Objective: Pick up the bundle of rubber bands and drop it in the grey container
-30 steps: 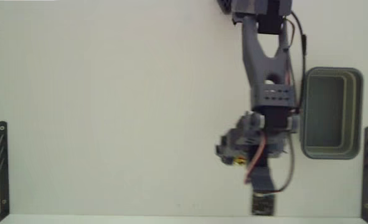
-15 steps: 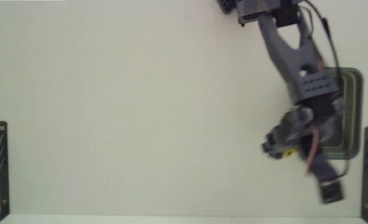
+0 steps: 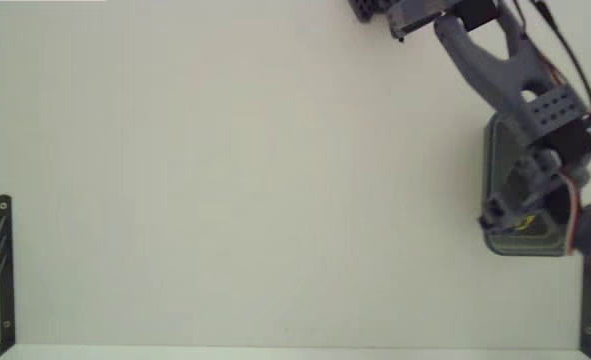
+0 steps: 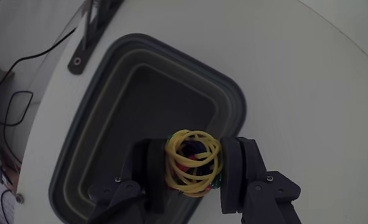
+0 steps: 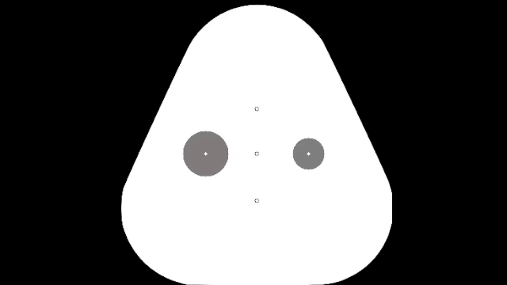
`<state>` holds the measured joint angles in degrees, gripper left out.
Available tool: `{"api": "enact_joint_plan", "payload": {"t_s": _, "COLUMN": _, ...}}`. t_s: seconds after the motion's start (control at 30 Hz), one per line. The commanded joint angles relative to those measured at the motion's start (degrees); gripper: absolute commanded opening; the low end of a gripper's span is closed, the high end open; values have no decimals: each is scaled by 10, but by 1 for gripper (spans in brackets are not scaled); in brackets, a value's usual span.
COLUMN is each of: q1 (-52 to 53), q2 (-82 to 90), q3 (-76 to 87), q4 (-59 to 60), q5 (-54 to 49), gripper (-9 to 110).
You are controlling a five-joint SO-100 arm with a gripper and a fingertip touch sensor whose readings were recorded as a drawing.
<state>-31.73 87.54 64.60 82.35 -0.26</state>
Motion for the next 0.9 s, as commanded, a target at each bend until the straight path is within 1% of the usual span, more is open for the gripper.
{"api": "enact_joint_plan", "payload": {"t_s": 0.0, "q1": -29, "q2": 50, "q3": 6, "q4": -5, "q5": 3, "gripper": 46}}
{"api": "enact_joint_plan", "payload": {"t_s": 0.3, "q1": -56, "q2": 56, "q3": 13, "q4": -7, "q5": 3, "gripper": 46}}
{"api": "enact_joint_plan", "payload": {"t_s": 0.87, "q1": -57, "q2": 56, "q3": 13, "q4": -7, "q5": 3, "gripper": 46}}
